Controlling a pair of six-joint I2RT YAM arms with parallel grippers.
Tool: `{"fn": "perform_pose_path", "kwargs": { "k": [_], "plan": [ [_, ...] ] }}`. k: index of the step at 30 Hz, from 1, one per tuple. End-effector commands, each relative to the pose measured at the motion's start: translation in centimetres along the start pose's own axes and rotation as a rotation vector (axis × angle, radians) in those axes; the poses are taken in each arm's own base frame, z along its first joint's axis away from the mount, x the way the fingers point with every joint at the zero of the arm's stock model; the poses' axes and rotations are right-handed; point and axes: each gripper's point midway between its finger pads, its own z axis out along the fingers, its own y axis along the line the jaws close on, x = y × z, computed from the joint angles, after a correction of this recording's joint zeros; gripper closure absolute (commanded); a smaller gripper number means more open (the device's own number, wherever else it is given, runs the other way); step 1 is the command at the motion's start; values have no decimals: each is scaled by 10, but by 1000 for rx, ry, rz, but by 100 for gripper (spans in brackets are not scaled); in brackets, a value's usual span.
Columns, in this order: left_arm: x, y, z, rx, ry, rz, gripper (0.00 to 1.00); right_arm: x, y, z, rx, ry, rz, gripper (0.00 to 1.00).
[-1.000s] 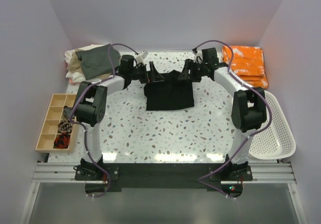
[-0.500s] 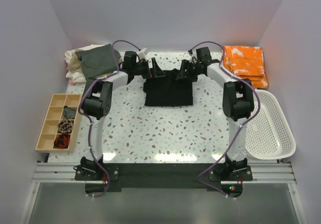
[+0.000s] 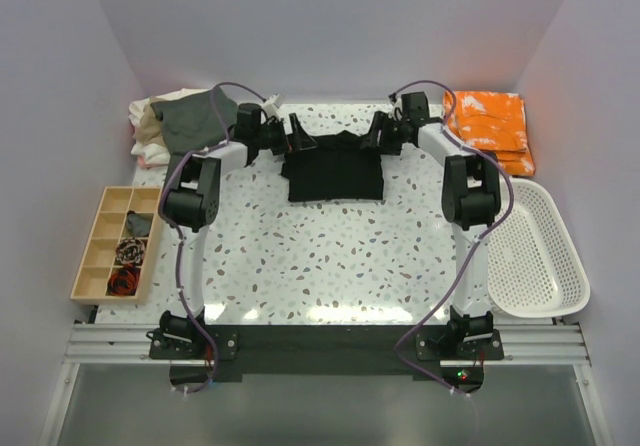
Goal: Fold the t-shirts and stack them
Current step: Smooth out wrinkles on the folded tshirt
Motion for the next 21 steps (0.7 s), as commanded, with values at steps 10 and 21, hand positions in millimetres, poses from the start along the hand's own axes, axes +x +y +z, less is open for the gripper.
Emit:
{"fn": "perform_pose_path", "kwargs": {
  "k": [10, 21],
  "plan": [
    [-20, 14, -27, -42, -76, 67, 0, -48, -24, -44, 52, -185, -60, 37],
    [-61, -19, -48, -46, -210, 162, 0, -74, 24, -35, -193, -231, -112, 36]
  ]
}}
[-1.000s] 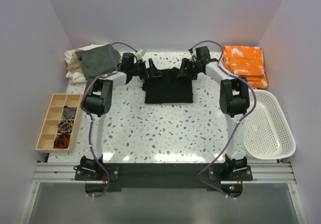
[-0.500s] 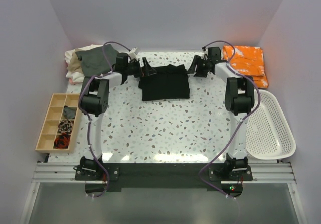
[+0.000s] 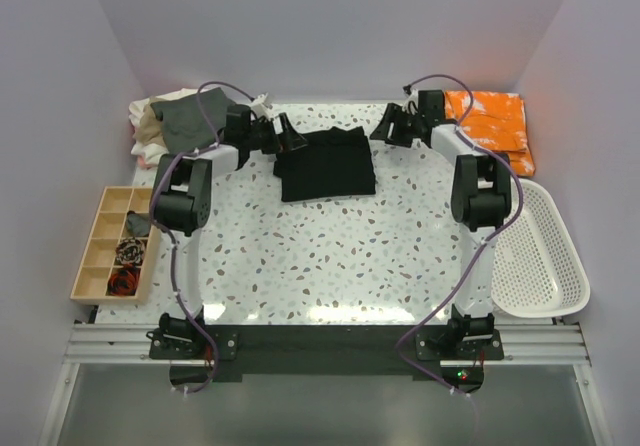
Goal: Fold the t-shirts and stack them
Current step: Smooth out wrinkles on the folded tshirt
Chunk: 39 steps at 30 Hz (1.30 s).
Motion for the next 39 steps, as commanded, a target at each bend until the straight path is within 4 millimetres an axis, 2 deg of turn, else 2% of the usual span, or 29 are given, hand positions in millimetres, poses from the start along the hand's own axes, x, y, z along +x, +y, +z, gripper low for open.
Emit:
{"fn": "perform_pose_path", "kwargs": {
  "k": [1, 4, 7, 9, 10, 11, 17, 20, 24, 25, 27, 28, 29, 34, 39],
  "plan": [
    [-52, -22, -23, -34, -152, 126, 0, -46, 45, -4, -159, -107, -79, 36],
    [-61, -5, -30, -155, -207, 134, 0, -45, 53, 4, -187, -91, -84, 36],
    [-60, 17, -30, -258, -212, 121, 0, -46, 63, 9, -207, -70, -91, 36],
    [-56, 29, -28, -305, -204, 107, 0, -38, 65, 19, -207, -45, -88, 36],
    [-53, 32, -26, -309, -199, 102, 0, -41, 69, 19, -209, -46, -100, 36],
    [-51, 38, -24, -324, -193, 96, 0, -35, 67, 26, -203, -29, -96, 36],
    [-39, 49, -16, -369, -170, 91, 0, -29, 74, 39, -209, -9, -103, 39],
    [-38, 48, -11, -367, -163, 99, 0, -28, 76, 41, -208, -10, -104, 46],
    [-38, 44, 1, -348, -152, 108, 1, -30, 74, 43, -196, -24, -110, 65],
    [-44, 41, 4, -341, -160, 114, 6, -32, 74, 43, -189, -31, -113, 69],
    [-39, 41, 14, -320, -139, 109, 19, -33, 74, 43, -193, -37, -120, 74],
    [-39, 41, 20, -310, -132, 108, 40, -34, 73, 42, -191, -41, -120, 75],
    [-40, 40, 24, -302, -128, 107, 53, -33, 74, 43, -195, -43, -123, 76],
    [-46, 43, 36, -300, -125, 106, 100, -36, 74, 44, -205, -50, -131, 77],
    [-43, 48, 32, -317, -127, 115, 100, -37, 69, 45, -185, -51, -135, 80]
  ]
}}
